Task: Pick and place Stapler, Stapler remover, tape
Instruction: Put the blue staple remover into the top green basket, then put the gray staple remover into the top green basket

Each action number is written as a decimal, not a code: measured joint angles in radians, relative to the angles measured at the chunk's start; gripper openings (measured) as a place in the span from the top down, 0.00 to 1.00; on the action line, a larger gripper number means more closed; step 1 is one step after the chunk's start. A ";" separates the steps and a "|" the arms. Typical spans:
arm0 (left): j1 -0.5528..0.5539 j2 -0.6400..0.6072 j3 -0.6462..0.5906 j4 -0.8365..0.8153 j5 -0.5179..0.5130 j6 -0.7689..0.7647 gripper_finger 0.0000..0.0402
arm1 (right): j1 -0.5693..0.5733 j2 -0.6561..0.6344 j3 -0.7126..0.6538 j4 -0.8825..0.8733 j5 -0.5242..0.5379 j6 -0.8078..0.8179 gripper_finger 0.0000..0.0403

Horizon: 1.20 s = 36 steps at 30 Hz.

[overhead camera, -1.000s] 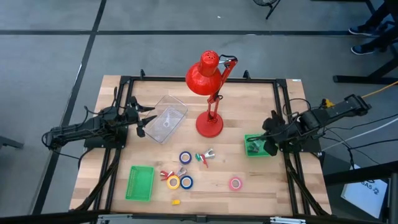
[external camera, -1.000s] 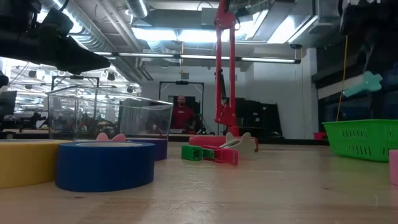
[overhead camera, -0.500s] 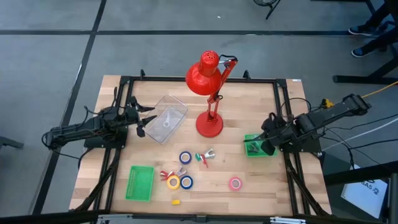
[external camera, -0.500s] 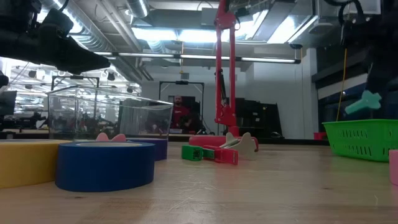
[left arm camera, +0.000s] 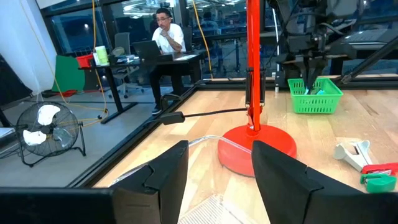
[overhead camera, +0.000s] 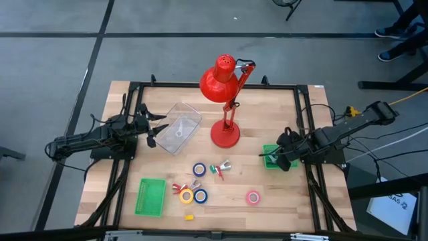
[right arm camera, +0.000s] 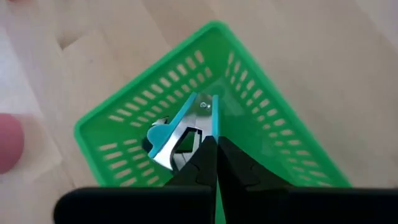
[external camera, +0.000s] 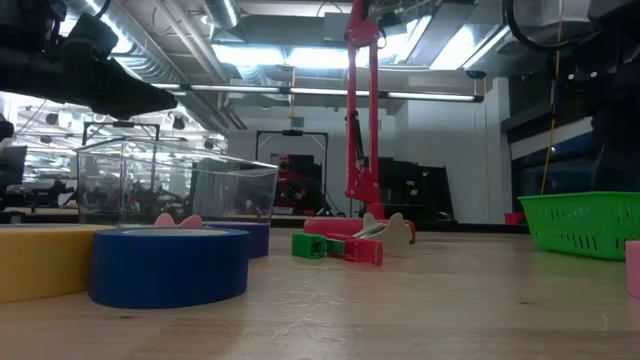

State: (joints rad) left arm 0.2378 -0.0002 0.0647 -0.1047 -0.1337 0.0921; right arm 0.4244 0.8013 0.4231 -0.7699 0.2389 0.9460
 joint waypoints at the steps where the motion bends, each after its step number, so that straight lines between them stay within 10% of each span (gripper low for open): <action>1: 0.000 0.000 0.000 0.000 0.000 0.000 0.56 | 0.000 0.000 -0.004 0.010 -0.009 0.000 0.97; 26: 0.000 0.000 0.000 0.000 0.000 0.000 0.57 | -0.002 -0.001 0.202 0.052 -0.023 0.004 0.70; 36: 0.000 0.000 0.000 0.000 0.000 0.000 0.57 | -0.002 0.071 0.229 0.566 0.022 -0.257 0.70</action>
State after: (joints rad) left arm 0.2376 -0.0002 0.0647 -0.1047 -0.1337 0.0921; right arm 0.4220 0.8725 0.6521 -0.2043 0.2612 0.6891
